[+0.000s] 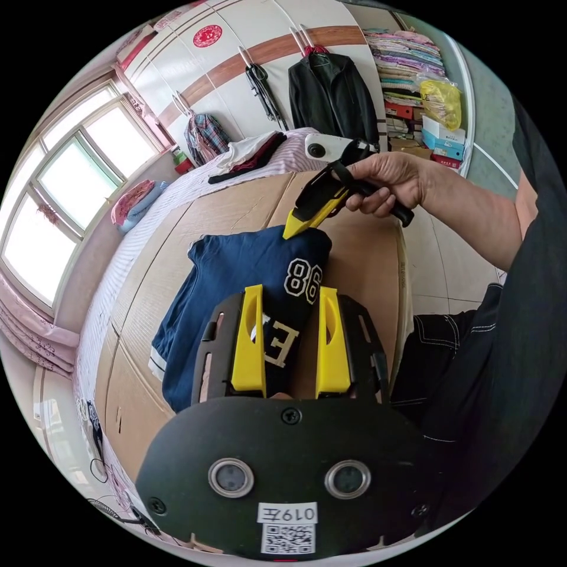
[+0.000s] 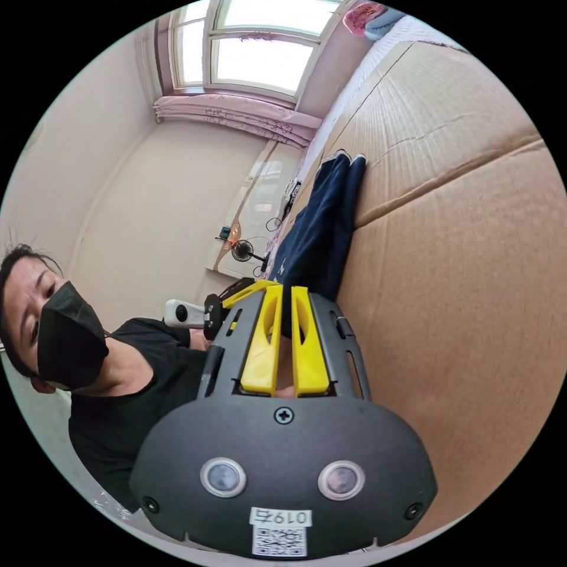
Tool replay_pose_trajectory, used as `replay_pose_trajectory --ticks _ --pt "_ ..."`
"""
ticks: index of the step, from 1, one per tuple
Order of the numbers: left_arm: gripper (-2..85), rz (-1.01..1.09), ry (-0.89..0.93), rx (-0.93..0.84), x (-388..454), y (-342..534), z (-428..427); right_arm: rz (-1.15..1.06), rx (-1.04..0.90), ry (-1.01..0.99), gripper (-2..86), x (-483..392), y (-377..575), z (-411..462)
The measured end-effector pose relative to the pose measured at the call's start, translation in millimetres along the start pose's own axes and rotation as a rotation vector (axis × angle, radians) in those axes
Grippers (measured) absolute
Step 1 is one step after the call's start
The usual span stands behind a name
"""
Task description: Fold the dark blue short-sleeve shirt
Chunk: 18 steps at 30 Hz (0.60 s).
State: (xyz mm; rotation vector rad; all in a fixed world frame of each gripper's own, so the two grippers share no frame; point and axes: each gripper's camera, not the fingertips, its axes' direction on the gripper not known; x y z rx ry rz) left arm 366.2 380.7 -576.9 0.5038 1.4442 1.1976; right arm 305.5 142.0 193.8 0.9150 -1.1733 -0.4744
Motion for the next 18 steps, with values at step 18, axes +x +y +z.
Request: replay_pose_trajectory --ticks 18 --pt "12.6 -0.041 0.026 0.002 -35 -8 58 0.094 -0.020 0.023 4.2 18 -26 8"
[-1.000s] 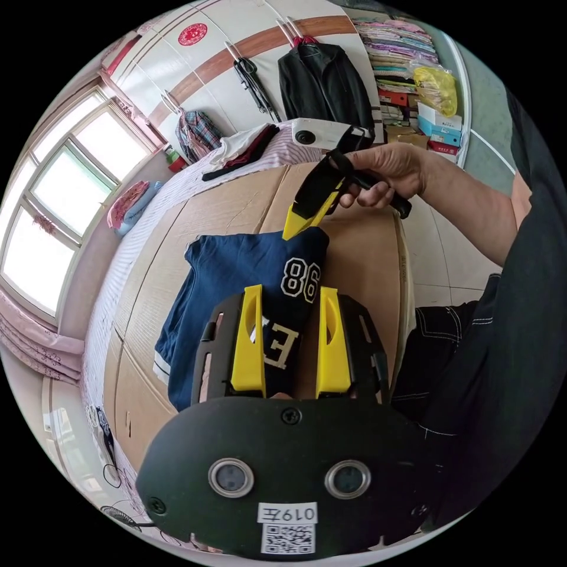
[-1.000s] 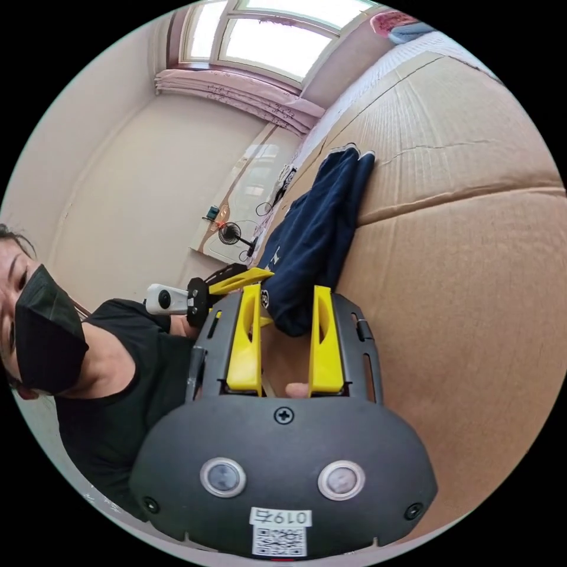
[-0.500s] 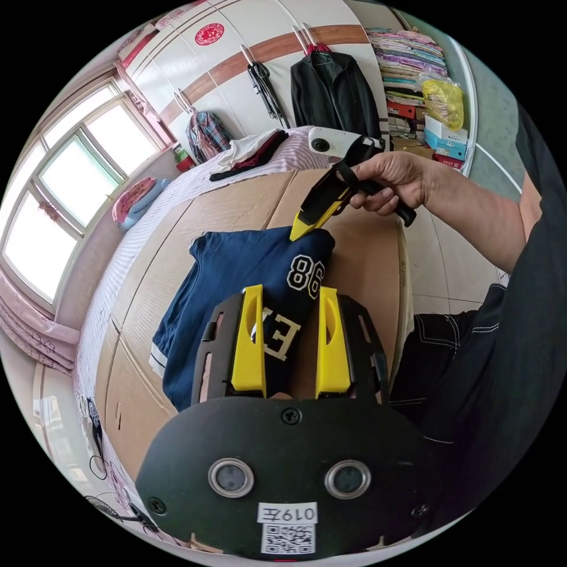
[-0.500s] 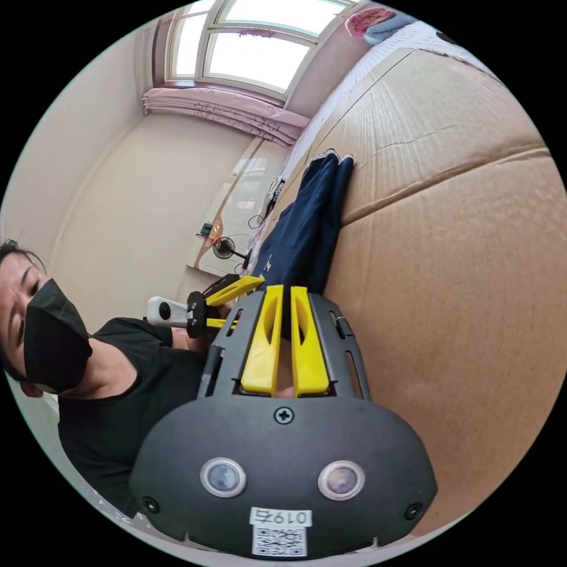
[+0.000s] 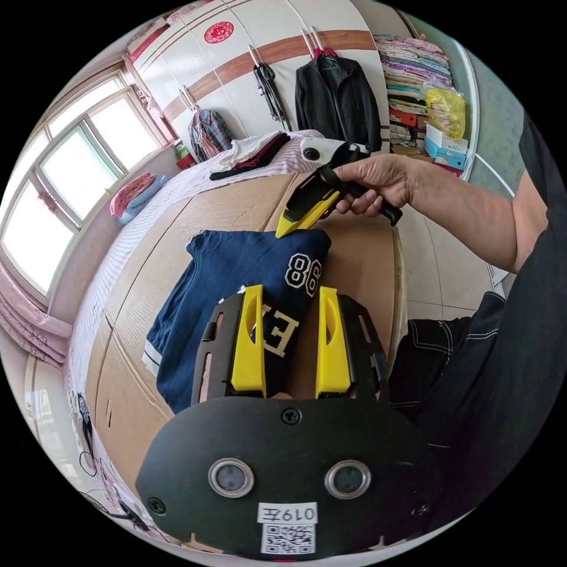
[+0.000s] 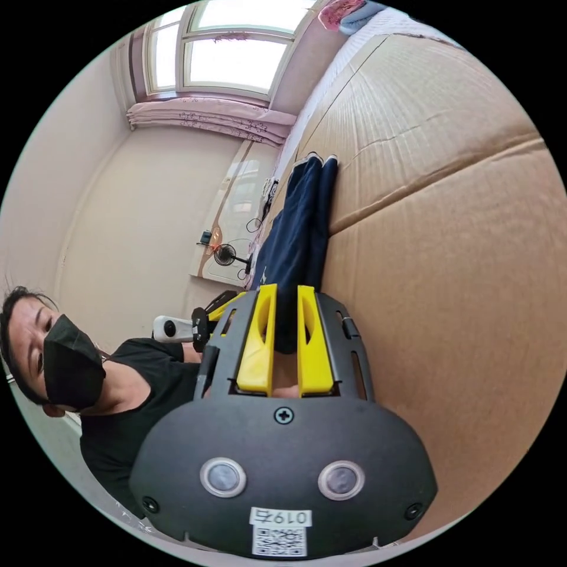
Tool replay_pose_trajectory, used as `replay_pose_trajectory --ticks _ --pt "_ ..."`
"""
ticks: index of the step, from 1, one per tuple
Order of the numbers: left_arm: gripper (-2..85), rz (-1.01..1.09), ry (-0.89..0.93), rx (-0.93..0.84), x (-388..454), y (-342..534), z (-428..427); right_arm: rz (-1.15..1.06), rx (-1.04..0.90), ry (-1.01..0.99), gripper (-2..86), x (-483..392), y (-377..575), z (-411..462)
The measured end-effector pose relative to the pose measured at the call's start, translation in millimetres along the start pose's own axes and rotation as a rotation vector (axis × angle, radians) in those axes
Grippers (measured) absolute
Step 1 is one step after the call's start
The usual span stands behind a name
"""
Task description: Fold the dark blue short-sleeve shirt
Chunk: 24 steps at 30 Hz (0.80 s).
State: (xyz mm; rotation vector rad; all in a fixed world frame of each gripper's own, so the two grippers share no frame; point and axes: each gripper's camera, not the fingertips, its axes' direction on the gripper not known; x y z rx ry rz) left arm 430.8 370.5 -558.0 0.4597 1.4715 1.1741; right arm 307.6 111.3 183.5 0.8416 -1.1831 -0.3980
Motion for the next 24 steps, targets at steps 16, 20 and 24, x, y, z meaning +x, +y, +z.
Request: replay_pose_trajectory --ticks 16,20,24 --pt "11.7 0.021 0.255 0.061 -87 -60 34 -0.051 0.097 0.074 0.4 -15 32 31" --pt "11.2 0.405 0.283 0.007 -120 -129 60 -0.106 0.109 0.110 0.4 -29 38 39" --pt "10.4 0.662 0.401 -0.224 -134 -191 129 -0.164 0.135 0.156 0.4 -47 45 47"
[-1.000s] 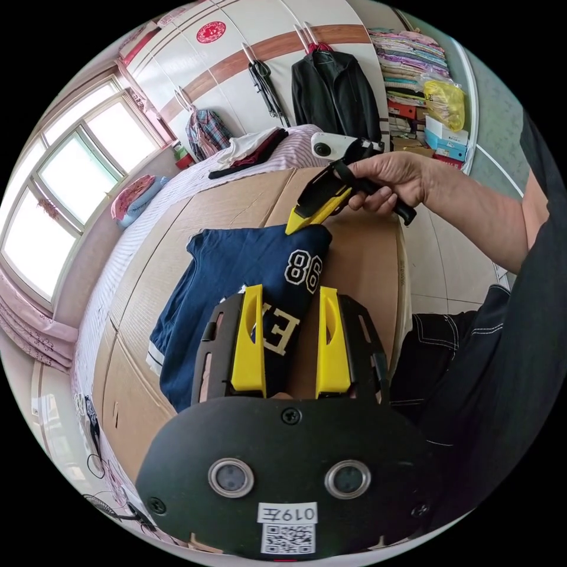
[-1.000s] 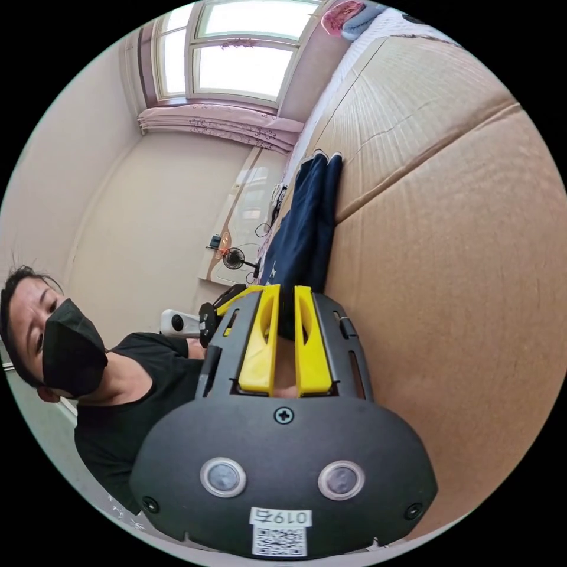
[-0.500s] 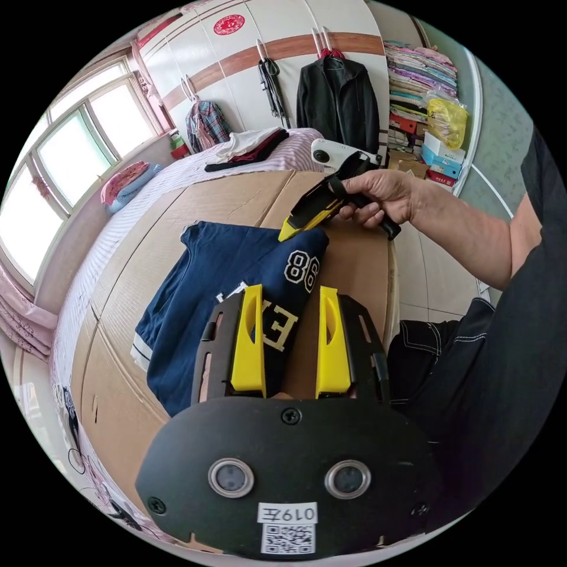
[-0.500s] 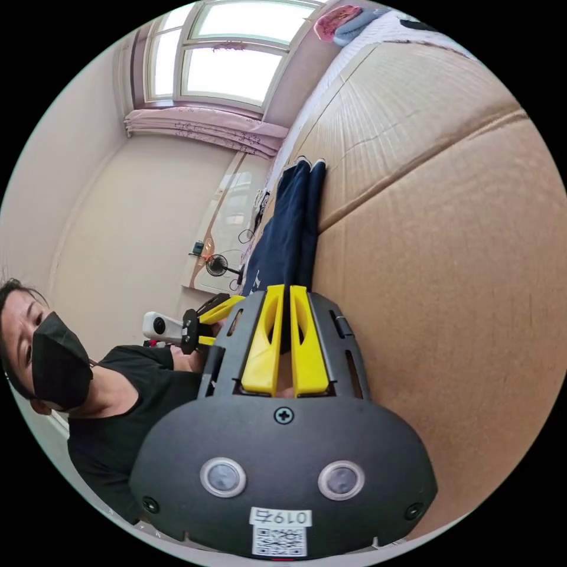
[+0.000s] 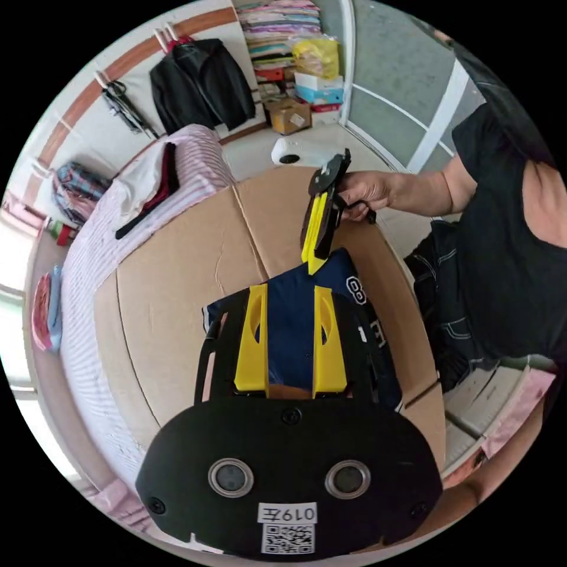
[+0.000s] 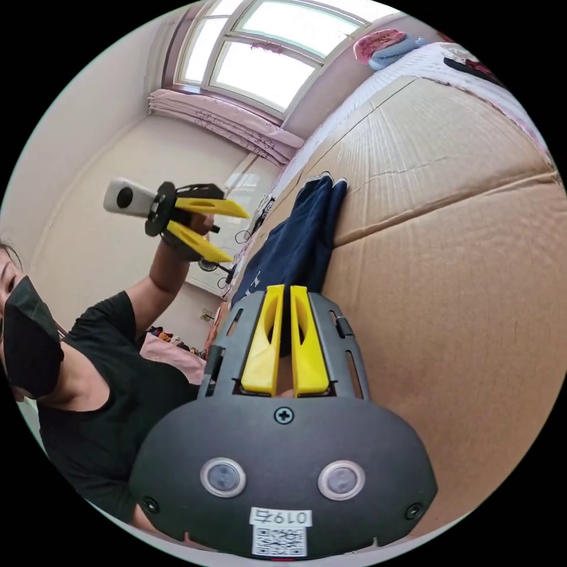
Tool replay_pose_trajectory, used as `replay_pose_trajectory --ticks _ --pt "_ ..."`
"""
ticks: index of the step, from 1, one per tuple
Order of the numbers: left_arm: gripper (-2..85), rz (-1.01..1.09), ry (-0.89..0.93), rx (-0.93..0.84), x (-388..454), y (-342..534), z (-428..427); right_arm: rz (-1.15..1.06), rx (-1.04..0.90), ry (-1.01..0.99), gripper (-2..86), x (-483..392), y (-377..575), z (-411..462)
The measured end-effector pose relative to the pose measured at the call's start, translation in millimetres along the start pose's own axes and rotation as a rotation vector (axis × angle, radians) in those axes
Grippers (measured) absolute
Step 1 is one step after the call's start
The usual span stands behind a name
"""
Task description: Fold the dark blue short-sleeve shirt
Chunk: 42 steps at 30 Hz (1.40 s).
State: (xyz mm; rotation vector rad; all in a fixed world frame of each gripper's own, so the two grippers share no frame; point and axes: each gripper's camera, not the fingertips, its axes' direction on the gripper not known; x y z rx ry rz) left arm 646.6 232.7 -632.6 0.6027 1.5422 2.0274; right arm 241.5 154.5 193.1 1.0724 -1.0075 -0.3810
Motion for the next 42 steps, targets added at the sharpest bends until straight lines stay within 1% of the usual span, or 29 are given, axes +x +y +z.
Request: replay_pose_trajectory --ticks 2,5,11,14,20,24,26,29,33,36,38,42 --pt "9.9 0.150 0.042 -0.086 -26 -31 20 -0.021 0.009 0.020 0.4 -9 4 4" --pt "9.4 0.304 0.092 -0.168 -49 -68 38 -0.030 0.019 0.013 0.4 -13 7 7" --pt "8.6 0.490 0.269 -0.371 -87 -116 93 -0.070 0.039 0.059 0.4 -33 15 12" --pt "8.3 0.529 0.328 -0.418 -100 -133 115 -0.087 0.043 0.085 0.4 -41 18 14" --pt "5.2 0.602 0.411 -0.511 -122 -151 151 -0.129 0.039 0.125 0.4 -55 20 16" --pt "2.8 0.588 0.474 -0.554 -141 -160 168 -0.136 0.043 0.145 0.4 -58 22 15" --pt "2.1 0.574 0.536 -0.597 -154 -165 177 -0.114 0.066 0.137 0.4 -56 25 11" --pt "1.6 0.549 0.542 -0.601 -170 -175 184 -0.080 0.101 0.116 0.5 -50 29 5" --pt "1.3 0.530 0.534 -0.633 -178 -179 206 -0.020 0.093 0.089 1.1 -36 30 2" --pt "1.1 0.522 0.542 -0.628 -183 -180 221 -0.002 0.058 0.068 2.7 -32 28 -1" --pt "1.1 0.529 0.547 -0.605 -190 -177 222 -0.031 0.017 0.010 7.0 -29 26 -7" --pt "1.1 0.552 0.543 -0.554 -198 -172 210 -0.053 -0.039 -0.063 10.4 -22 27 -13"
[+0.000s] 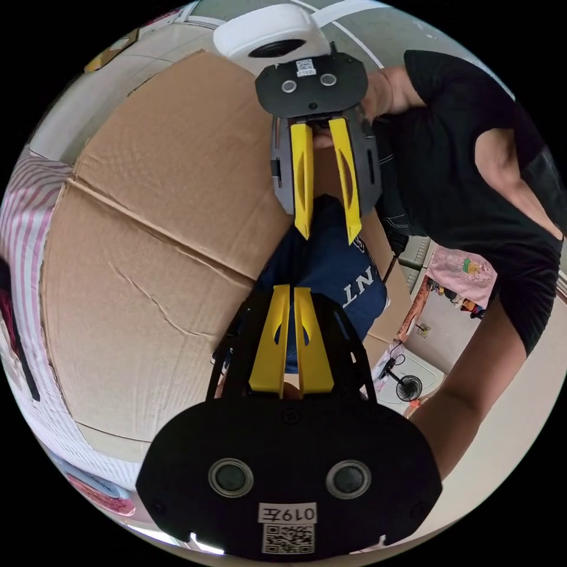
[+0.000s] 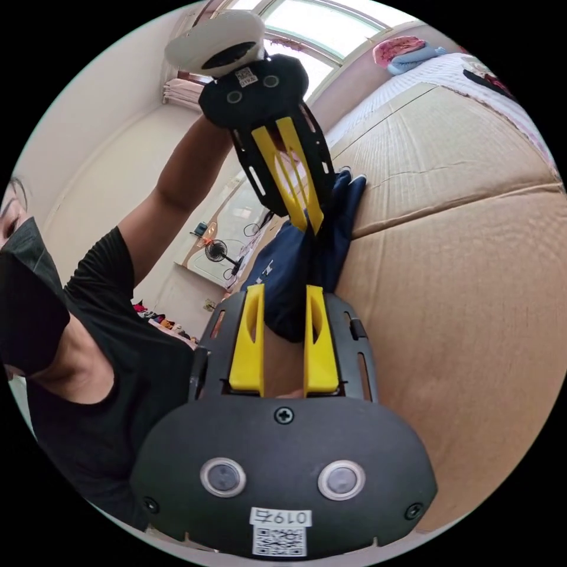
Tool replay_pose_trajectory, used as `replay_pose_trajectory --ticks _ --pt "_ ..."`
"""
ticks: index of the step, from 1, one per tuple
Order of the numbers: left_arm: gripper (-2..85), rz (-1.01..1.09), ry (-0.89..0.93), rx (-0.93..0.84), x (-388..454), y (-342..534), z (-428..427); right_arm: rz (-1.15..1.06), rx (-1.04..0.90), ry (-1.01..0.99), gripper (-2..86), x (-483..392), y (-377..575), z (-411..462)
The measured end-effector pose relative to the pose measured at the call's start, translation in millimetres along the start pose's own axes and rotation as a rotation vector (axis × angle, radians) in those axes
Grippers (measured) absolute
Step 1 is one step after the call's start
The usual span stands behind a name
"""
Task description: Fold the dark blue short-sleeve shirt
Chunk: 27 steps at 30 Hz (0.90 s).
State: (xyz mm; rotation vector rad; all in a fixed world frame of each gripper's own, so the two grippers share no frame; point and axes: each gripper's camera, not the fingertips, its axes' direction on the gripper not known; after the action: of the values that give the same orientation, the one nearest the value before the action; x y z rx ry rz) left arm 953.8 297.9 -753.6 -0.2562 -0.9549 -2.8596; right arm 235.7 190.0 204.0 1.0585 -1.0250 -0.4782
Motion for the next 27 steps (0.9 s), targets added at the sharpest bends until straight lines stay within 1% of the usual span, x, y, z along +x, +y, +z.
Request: replay_pose_trajectory --ticks 2,4,5,7,9,14,22,27 --pt "1.1 0.010 -0.004 0.016 0 7 -3 -0.026 -0.013 -0.124 10.5 7 -1 -7" --pt "1.1 0.011 -0.003 0.020 -3 10 -4 -0.036 -0.061 -0.163 9.8 11 -3 -10" --pt "1.1 0.009 0.004 0.025 -6 11 -3 -0.038 -0.105 -0.122 8.9 11 -5 -11" --pt "1.1 0.003 0.012 0.024 -12 12 0 -0.047 -0.127 -0.077 7.3 9 -7 -14" --pt "1.1 -0.008 0.024 0.028 -20 11 3 -0.042 -0.136 -0.075 6.4 10 -9 -18" --pt "1.2 -0.073 0.061 0.019 -48 6 24 0.037 -0.109 -0.129 5.3 32 -7 -28" --pt "1.2 -0.154 0.063 0.052 -64 10 48 0.055 -0.081 -0.124 5.1 41 -9 -45" --pt "1.1 -0.136 0.072 0.068 -61 15 48 0.042 -0.042 -0.098 5.7 35 -9 -59"
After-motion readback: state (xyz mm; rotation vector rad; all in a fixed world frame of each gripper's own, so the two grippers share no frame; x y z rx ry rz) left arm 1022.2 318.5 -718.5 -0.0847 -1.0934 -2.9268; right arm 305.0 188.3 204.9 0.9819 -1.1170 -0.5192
